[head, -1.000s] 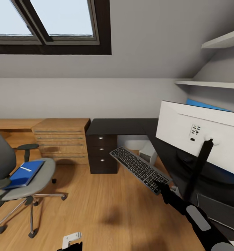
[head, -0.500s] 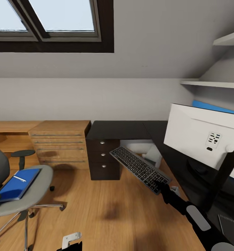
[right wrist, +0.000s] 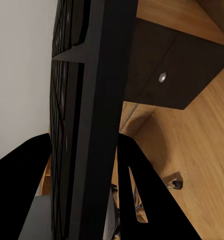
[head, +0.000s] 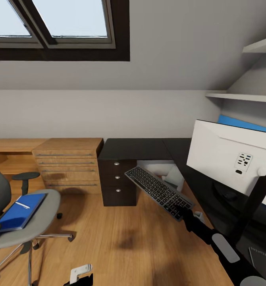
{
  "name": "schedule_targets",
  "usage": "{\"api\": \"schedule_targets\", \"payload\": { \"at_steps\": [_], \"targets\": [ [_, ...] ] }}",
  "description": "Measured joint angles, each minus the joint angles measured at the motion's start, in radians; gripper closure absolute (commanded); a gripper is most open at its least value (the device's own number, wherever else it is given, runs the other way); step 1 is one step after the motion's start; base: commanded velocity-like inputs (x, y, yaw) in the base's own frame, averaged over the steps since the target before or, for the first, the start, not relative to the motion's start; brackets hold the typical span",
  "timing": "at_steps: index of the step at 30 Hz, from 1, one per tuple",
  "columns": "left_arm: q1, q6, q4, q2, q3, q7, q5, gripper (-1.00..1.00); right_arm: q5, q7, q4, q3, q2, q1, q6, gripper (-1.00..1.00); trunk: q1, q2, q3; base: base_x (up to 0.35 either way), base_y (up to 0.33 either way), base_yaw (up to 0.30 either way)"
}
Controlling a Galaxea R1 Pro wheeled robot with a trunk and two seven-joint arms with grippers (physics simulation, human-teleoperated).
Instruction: In the bedroom, organize the workspace by keeping the computer under the desk, ensuring the monitor is on the desk, placing the keyboard on the desk next to the monitor, placing the mouse on the desk next to the keyboard, moving the folder from the swivel chair onto the desk next to the mouse, stacking the notebook on top of the folder with the pen on top of the notebook, and positioning the swivel chair next to the desk.
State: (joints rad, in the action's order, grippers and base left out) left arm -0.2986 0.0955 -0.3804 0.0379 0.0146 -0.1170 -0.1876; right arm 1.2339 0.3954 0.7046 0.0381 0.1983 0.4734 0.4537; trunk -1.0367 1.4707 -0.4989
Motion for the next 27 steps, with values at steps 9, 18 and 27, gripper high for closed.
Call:
{"api": "schedule_targets", "payload": {
  "at_steps": [9,18,27],
  "targets": [
    [0.000,0.001,0.004,0.001,0.000,0.001,0.000,-1.00,-0.001,0.000,0.000,0.000,0.000,0.000,0.000,1.00,0.004,-0.007,0.003,0.000,0.000,0.000],
    [0.000,0.001,0.004,0.002,0.000,0.001,0.000,-1.00,-0.001,0.001,0.000,-0.001,0.000,0.000,-0.001,1.00,0.004,-0.007,0.003,0.128,0.000,0.000],
    [0.000,0.001,0.009,0.002,0.000,0.001,0.000,-1.00,-0.002,-0.009,0.000,-0.006,-0.004,0.000,-0.083,1.00,0.004,-0.007,0.003,0.216,0.000,0.000]
  ]
}}
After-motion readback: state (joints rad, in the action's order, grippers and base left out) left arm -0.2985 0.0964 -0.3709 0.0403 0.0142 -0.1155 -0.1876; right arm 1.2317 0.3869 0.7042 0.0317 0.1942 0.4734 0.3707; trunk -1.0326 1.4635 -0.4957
